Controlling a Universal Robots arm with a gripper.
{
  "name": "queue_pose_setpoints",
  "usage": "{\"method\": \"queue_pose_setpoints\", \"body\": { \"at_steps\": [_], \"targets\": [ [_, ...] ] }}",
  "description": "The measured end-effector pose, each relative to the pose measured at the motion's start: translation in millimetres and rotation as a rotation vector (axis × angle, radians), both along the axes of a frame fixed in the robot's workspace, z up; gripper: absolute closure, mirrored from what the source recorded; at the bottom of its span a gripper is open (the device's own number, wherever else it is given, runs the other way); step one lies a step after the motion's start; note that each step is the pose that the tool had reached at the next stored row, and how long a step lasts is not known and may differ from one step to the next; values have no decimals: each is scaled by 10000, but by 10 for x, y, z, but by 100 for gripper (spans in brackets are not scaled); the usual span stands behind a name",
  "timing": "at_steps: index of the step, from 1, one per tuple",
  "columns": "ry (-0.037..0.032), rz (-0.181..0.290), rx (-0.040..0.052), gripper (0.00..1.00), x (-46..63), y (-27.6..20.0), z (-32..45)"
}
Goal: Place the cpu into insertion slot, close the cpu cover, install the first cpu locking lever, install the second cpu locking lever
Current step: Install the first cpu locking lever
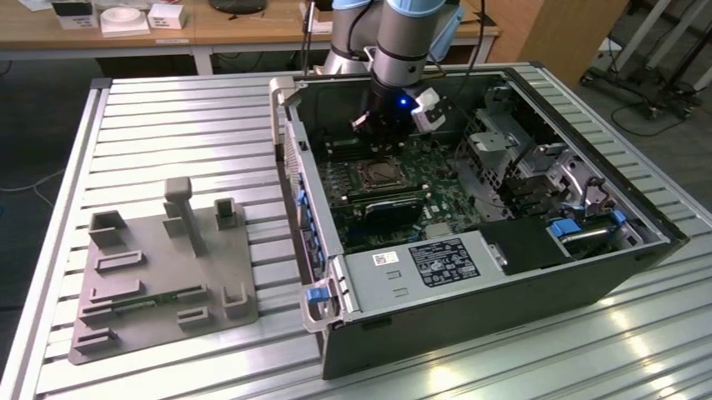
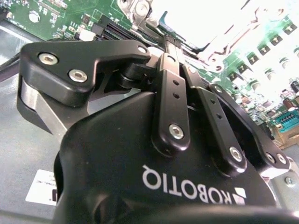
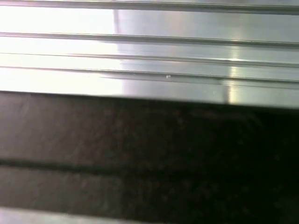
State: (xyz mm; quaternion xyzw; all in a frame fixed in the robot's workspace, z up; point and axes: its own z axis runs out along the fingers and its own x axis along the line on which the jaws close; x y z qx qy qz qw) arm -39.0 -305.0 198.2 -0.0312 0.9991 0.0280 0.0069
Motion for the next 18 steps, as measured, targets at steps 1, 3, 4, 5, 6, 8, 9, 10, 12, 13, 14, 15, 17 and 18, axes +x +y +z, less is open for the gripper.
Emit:
{"method": "queue_pose_setpoints", "body": {
  "at_steps": [1, 3, 4, 5, 6, 8, 9, 10, 12, 13, 14, 15, 17, 18],
  "targets": [
    [-1, 0, 2, 89, 0, 0, 1],
    [-2, 0, 3, 89, 0, 0, 5],
    [-1, -1, 1, 89, 0, 0, 9],
    [0, 0, 0, 89, 0, 0, 13],
    [0, 0, 1, 89, 0, 0, 18],
    [0, 0, 1, 89, 0, 0, 26],
    [-1, 0, 3, 89, 0, 0, 27],
    [-1, 0, 4, 89, 1, 0, 27],
    [0, 1, 2, 89, 5, 0, 28],
    [1, 0, 1, 89, 7, -1, 28],
    [1, 0, 0, 89, 11, -1, 29],
    [1, -1, 0, 89, 14, -1, 28],
    [0, -2, 1, 89, 17, 0, 28],
    [1, -2, 0, 89, 17, -1, 28]
  ]
}}
